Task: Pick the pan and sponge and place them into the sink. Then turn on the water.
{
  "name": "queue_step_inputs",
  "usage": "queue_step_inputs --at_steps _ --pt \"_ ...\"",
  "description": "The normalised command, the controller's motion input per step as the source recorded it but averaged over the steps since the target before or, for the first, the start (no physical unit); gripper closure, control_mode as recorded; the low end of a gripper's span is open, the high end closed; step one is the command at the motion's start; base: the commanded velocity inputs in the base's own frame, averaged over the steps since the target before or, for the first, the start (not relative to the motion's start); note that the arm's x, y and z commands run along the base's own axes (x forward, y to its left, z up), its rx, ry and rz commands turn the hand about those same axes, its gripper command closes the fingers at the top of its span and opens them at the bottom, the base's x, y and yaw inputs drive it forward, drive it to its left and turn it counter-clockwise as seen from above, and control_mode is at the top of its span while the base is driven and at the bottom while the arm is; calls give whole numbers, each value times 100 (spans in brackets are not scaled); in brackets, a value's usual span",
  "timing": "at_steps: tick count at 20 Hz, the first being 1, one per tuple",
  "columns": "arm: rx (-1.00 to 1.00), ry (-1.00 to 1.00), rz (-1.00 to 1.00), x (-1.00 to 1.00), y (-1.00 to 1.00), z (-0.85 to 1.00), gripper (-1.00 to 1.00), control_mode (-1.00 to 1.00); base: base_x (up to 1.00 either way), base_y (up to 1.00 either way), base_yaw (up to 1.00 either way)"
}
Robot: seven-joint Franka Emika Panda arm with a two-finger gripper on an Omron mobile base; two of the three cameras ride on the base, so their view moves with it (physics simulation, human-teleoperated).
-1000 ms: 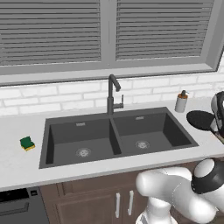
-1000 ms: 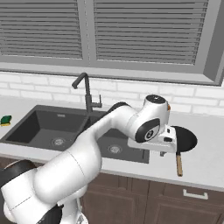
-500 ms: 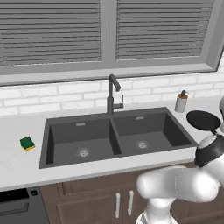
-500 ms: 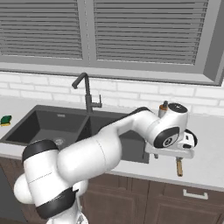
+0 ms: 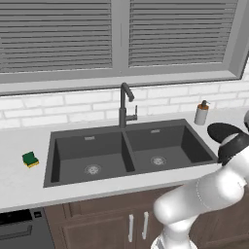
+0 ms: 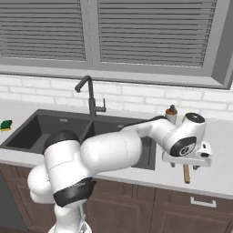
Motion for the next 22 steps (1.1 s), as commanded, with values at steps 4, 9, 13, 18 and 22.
queue_step_inputs --at_steps 4,9,13,18,22 --pt "0 0 0 24 -14 -30 -100 -100 0 0 0" --pt "0 0 0 29 -3 -22 -100 -100 0 0 0" --pt "0 0 0 26 -4 -16 -100 -100 0 0 0" --pt "0 0 0 26 -1 -33 -100 -100 0 0 0" --pt "0 0 0 22 0 -42 -100 -100 0 0 0"
